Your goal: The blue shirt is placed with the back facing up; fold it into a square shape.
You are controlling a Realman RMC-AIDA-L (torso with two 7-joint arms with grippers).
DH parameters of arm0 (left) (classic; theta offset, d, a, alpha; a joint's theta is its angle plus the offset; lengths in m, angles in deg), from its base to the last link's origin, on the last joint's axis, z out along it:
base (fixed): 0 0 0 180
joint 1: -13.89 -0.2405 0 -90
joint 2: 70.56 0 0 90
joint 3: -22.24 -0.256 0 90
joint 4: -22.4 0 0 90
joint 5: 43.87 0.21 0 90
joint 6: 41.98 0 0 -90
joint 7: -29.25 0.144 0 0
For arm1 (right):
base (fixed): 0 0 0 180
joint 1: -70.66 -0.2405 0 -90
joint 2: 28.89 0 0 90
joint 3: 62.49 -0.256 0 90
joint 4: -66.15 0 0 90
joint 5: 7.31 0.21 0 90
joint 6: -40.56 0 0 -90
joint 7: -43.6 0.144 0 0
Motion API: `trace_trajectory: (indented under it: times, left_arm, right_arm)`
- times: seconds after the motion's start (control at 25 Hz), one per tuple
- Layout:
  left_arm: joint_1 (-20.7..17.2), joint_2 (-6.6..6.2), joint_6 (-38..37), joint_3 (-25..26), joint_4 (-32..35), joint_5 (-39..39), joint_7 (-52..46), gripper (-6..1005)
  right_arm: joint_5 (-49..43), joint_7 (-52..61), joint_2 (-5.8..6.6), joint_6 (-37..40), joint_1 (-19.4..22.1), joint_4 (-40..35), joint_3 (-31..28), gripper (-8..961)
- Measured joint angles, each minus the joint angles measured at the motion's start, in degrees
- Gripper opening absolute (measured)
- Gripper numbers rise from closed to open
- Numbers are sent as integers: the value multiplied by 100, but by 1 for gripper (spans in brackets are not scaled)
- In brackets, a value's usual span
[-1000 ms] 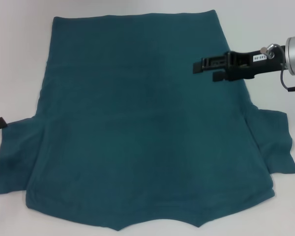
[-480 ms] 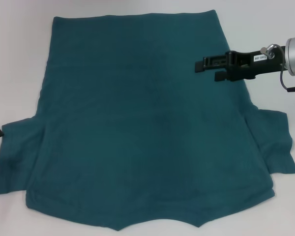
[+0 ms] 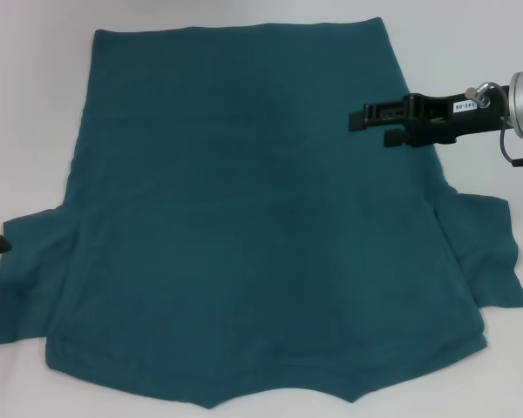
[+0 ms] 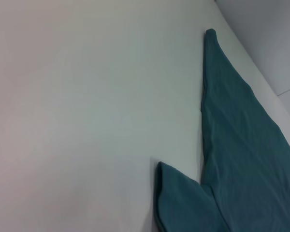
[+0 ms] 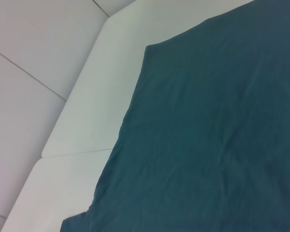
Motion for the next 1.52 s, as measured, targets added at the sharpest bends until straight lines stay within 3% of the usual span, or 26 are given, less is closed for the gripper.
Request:
trace_trajectory:
  times: [0.68,1.2,1.52]
  left_arm:
    - [183,2,205,-72,-350,23,230,861]
    - [319,-43,92,-278,-404,45,-10,777]
    - [318,-46,88,-310,-383,49,-21,488]
  right_arm:
    - [8,-37,0,14,6,0,5,912]
    - [7,-47,0,47,29,0,-39,912]
    - [9,-47,0,44,66,0,-54,911]
